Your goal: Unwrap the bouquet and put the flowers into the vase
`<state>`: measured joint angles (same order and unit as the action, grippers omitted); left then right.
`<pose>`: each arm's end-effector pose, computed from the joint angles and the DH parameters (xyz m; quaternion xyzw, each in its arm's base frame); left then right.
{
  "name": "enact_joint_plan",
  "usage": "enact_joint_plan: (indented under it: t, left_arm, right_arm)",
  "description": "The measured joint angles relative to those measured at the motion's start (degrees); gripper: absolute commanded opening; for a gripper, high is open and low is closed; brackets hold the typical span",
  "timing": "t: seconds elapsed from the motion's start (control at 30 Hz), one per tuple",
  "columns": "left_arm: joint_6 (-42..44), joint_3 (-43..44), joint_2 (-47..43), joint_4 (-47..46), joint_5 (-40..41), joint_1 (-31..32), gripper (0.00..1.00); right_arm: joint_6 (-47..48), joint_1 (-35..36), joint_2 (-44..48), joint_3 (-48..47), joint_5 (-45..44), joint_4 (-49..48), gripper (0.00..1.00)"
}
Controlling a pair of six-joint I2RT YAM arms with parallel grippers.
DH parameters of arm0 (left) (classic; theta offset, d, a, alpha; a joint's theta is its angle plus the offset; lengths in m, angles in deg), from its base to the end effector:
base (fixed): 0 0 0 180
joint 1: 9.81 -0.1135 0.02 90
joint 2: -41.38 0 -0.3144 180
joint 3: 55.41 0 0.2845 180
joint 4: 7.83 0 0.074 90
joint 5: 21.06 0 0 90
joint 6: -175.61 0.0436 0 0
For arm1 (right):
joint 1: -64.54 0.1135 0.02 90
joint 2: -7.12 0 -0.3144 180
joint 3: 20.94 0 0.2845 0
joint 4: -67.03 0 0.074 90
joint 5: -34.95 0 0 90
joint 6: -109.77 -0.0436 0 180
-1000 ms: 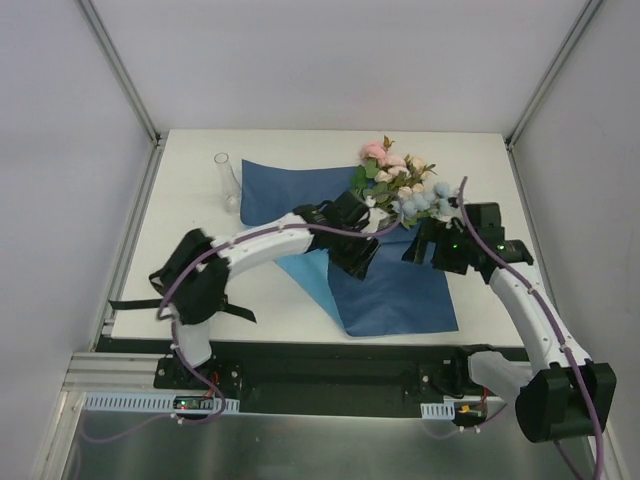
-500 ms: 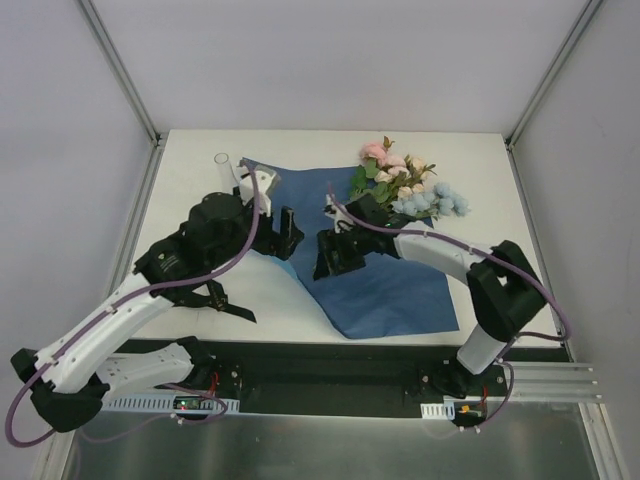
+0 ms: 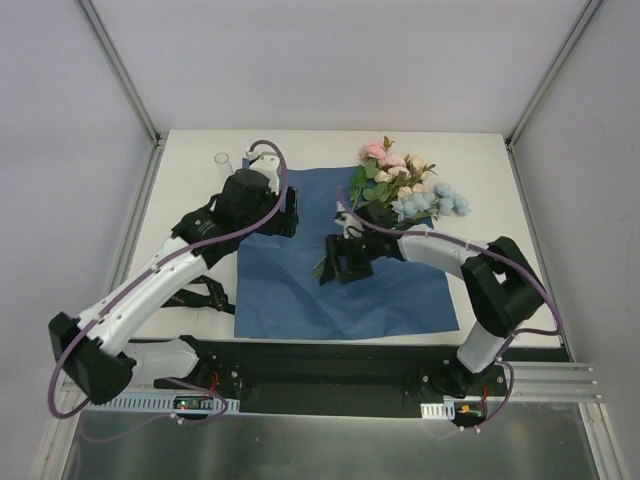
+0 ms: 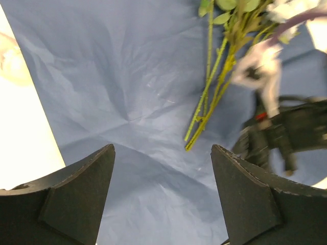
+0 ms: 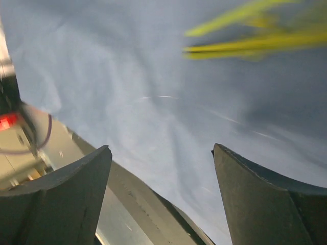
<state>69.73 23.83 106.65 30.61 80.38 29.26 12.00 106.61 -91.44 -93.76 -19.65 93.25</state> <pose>0.2157 -0.1640 0.4194 0.1153 0.8305 -0.1741 0.5164 0.2730 0.2804 0.2146 -0.3603 0.8314 0.3915 0.1605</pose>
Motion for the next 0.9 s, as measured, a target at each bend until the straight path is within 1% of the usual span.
enact_joint_plan:
  t: [0.03, 0.1, 0.13, 0.17, 0.2, 0.23, 0.27, 0.37, 0.47, 0.67, 0.83, 0.9]
  left_arm:
    - [-0.68, 0.24, 2.23, -0.02, -1.20, -1.44, 0.68]
    - [-1.60, 0.48, 7.02, -0.28, -3.87, -3.76, 0.53]
    - [-1.90, 0.90, 10.14, -0.15, -5.51, -4.85, 0.42]
    - [-2.21, 1.31, 13.51, -0.39, -6.93, -5.62, 0.37]
    - [-2.47, 1.70, 17.18, -0.55, -7.91, -6.08, 0.34]
    - [-2.56, 2.08, 20.65, -0.63, -8.50, -6.19, 0.34]
    - [-2.60, 2.32, 24.00, -0.87, -8.70, -6.16, 0.34]
    - [-2.49, 3.06, 32.39, -0.98, -9.09, -6.05, 0.34]
    - [-2.51, 4.70, 37.46, -1.57, -11.23, -6.05, 0.34]
    - [-3.08, 10.01, 45.16, -5.20, -17.99, -5.22, 0.33]
    - [-4.28, 10.43, 48.19, -7.04, -23.04, -1.09, 0.34]
    - [-4.52, 10.67, 48.41, -8.24, -25.00, 0.44, 0.37]
  right_arm:
    - [-1.22, -3.10, 0.87, 1.86, -1.07, -0.13, 0.82]
    - [-3.43, -8.76, 2.58, 4.79, -3.54, -0.09, 0.81]
    - [-4.37, -11.17, 3.41, 5.90, -4.79, -0.09, 0.77]
    - [-5.33, -12.96, 4.22, 6.91, -5.95, -0.17, 0.73]
    - [-5.92, -14.14, 4.96, 7.74, -7.08, -0.20, 0.68]
    - [-6.67, -14.95, 5.88, 8.70, -8.15, -0.22, 0.61]
    - [-7.19, -15.56, 6.75, 9.70, -9.09, -0.35, 0.59]
    - [-8.63, -16.81, 8.94, 12.35, -11.45, -0.42, 0.57]
    - [-9.25, -18.21, 10.38, 13.99, -12.48, -0.63, 0.57]
    - [-9.62, -21.77, 11.91, 14.73, -13.29, -1.46, 0.56]
    - [-9.70, -25.49, 14.53, 15.67, -13.70, -1.64, 0.54]
    - [-9.62, -26.77, 15.13, 15.67, -13.68, -1.81, 0.53]
